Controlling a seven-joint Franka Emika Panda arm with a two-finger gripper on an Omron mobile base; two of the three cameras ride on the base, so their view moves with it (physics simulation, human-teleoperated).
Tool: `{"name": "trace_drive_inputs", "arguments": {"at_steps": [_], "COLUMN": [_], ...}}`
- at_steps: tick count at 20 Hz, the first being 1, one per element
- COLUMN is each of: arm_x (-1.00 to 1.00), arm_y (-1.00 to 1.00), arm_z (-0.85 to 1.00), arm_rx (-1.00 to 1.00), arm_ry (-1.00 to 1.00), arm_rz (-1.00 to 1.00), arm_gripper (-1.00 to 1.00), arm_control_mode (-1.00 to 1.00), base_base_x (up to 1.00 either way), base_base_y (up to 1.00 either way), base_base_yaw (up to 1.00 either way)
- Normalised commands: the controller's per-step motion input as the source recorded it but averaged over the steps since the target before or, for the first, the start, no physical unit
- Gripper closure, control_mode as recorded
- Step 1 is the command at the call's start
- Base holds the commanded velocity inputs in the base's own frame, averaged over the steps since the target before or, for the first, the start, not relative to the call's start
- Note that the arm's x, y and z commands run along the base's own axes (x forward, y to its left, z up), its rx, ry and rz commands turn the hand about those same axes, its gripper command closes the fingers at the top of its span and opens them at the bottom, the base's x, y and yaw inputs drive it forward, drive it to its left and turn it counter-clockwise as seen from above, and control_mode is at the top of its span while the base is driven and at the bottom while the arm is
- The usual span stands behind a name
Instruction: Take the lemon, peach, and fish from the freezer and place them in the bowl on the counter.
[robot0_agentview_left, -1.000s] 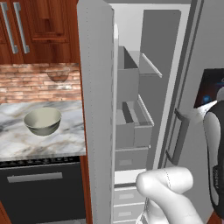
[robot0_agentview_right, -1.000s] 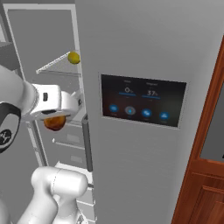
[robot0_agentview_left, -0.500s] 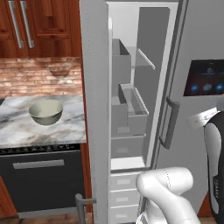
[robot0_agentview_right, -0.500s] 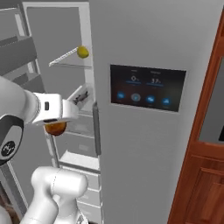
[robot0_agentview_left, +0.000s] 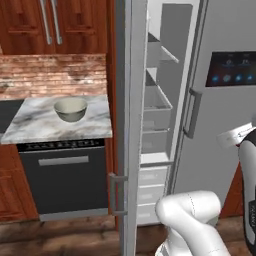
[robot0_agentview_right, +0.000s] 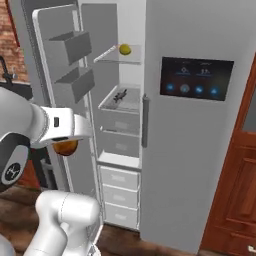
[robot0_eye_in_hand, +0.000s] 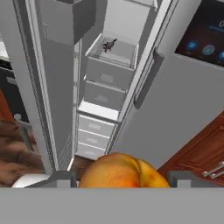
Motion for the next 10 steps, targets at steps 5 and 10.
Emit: {"name": "trace_drive_inputs", "arguments": {"at_steps": [5,10], "arm_x": [0.00,0.00], "arm_y": [0.00,0.00], "arm_z": [0.00,0.00], "arm_rx": [0.00,0.00], "arm_ry": [0.00,0.00], "arm_rz": [0.00,0.00], "arm_gripper": [1.00,1.00], "arm_control_mode": [1.00,1.00], "base_base_x": [-0.51,-0.37], "base_base_y": [1.00,1.00], "base_base_yaw": [0.00,0.00]}}
